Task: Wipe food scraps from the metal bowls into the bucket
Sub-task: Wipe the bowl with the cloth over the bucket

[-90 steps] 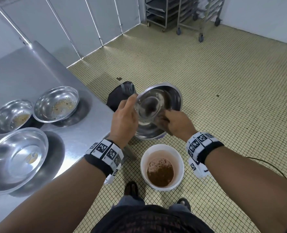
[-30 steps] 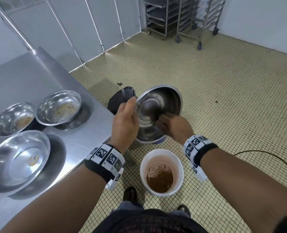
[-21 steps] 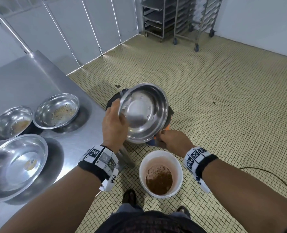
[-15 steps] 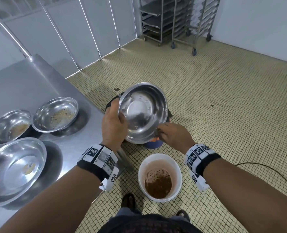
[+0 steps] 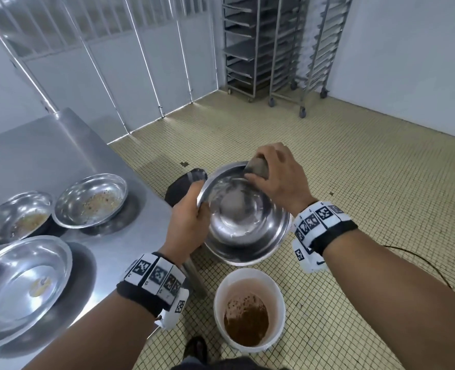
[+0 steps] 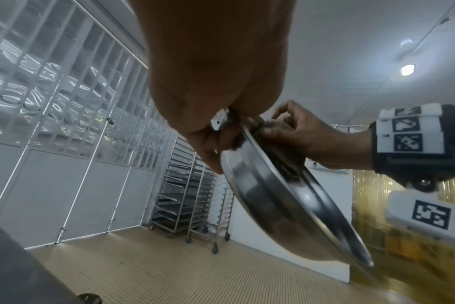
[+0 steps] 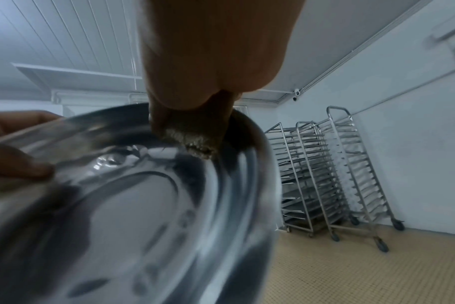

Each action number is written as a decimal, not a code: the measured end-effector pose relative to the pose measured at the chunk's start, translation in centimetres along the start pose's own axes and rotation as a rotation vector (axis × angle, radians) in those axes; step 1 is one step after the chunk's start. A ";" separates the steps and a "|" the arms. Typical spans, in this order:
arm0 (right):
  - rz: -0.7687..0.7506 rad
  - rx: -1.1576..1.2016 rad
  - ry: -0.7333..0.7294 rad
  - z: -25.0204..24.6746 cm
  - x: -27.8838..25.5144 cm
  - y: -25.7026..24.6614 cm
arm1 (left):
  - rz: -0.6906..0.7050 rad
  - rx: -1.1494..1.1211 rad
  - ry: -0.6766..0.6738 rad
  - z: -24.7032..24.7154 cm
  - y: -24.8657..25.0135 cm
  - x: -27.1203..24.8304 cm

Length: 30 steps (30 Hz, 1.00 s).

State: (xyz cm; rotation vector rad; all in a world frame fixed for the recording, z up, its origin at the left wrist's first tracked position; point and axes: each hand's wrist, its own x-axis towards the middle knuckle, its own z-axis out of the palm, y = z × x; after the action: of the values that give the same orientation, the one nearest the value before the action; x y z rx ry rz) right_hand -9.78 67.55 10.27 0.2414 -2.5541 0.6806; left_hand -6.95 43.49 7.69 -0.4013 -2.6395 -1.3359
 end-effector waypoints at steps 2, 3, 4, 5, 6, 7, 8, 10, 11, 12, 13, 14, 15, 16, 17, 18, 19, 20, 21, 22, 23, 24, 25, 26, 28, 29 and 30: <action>0.066 -0.034 -0.035 -0.4 0.3 0.5 | -0.010 -0.060 -0.021 -0.3 0.2 0.2; 0.078 -0.058 -0.045 -0.4 0.3 0.7 | -0.011 -0.087 -0.028 -0.5 0.2 0.3; 0.077 -0.077 -0.050 -0.5 0.3 0.9 | -0.017 -0.109 -0.035 -0.6 0.3 0.5; 0.073 -0.088 -0.057 -0.6 0.2 0.8 | -0.031 -0.121 -0.042 -0.7 0.4 0.6; 0.073 -0.091 -0.066 -0.6 0.1 0.8 | -0.049 -0.131 -0.045 -0.7 0.6 0.7; 0.077 -0.091 -0.078 -0.6 -0.1 0.6 | -0.068 -0.139 -0.040 -0.8 0.7 0.8; 0.079 -0.090 -0.085 -0.5 -0.4 0.4 | -0.081 -0.143 -0.034 -0.8 0.9 1.0; 0.064 -0.080 -0.075 -0.3 -1.0 0.2 | -0.084 -0.140 -0.032 -1.0 1.0 1.4; 0.060 -0.075 -0.071 -0.3 -1.3 0.2 | -0.076 -0.141 -0.031 -1.1 1.1 1.5; 0.067 -0.075 -0.076 -0.3 -1.4 0.4 | -0.071 -0.138 -0.030 -1.1 1.1 1.7; 0.090 -0.075 -0.087 -0.4 -1.4 0.6 | -0.068 -0.136 -0.030 -1.2 1.2 1.8; 0.117 -0.074 -0.094 -0.6 -1.3 0.8 | -0.069 -0.134 -0.033 -1.2 1.4 1.9; 0.143 -0.074 -0.096 -0.9 -1.2 1.0 | -0.073 -0.132 -0.038 -1.1 1.5 2.0; 0.157 -0.083 -0.091 -1.2 -1.2 1.2 | -0.073 -0.131 -0.045 -1.1 1.6 2.0; 0.162 -0.104 -0.088 -1.6 -1.1 1.3 | -0.071 -0.128 -0.051 -1.0 1.8 2.0; 0.157 -0.129 -0.085 -1.8 -1.1 1.4 | -0.063 -0.124 -0.053 -0.9 1.9 2.1; 0.147 -0.150 -0.077 -2.1 -1.0 1.5 | -0.053 -0.124 -0.051 -0.9 2.1 2.2; 0.134 -0.169 -0.058 -2.3 -1.0 1.6 | -0.047 -0.129 -0.051 -0.8 2.2 2.3; 0.120 -0.194 -0.034 -2.5 -1.0 1.7 | -0.044 -0.136 -0.054 -0.8 2.4 2.4; 0.105 -0.226 -0.008 -2.6 -1.0 1.7 | -0.043 -0.140 -0.061 -0.7 2.5 2.5; 0.086 -0.264 0.015 -2.7 -1.0 1.7 | -0.044 -0.144 -0.068 -0.7 2.6 2.6; 0.066 -0.299 0.036 -2.8 -1.0 1.7 | -0.048 -0.148 -0.074 -0.6 2.7 2.6; 0.046 -0.326 0.056 -2.8 -1.0 1.7 | -0.053 -0.148 -0.080 -0.6 2.7 2.7; 0.030 -0.343 0.076 -2.8 -1.0 1.8 | -0.056 -0.146 -0.083 -0.6 2.8 2.8; 0.012 -0.370 0.103 -2.8 -1.0 2.3 | -0.055 -0.137 -0.090 -0.6 2.9 2.9; 0.014 -0.379 0.113 -2.8 -1.0 2.6 | -0.053 -0.135 -0.094 -0.6 3.0 2.9; 0.016 -0.382 0.132 -2.9 -1.0 2.9 | -0.052 -0.132 -0.098 -0.6 3.0 2.9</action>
State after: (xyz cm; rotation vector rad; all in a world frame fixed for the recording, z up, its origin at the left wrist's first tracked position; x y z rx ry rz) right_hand -8.52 71.53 10.75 0.0453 -2.4984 0.1961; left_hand -8.82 45.18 11.11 -0.4280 -2.6652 -1.5512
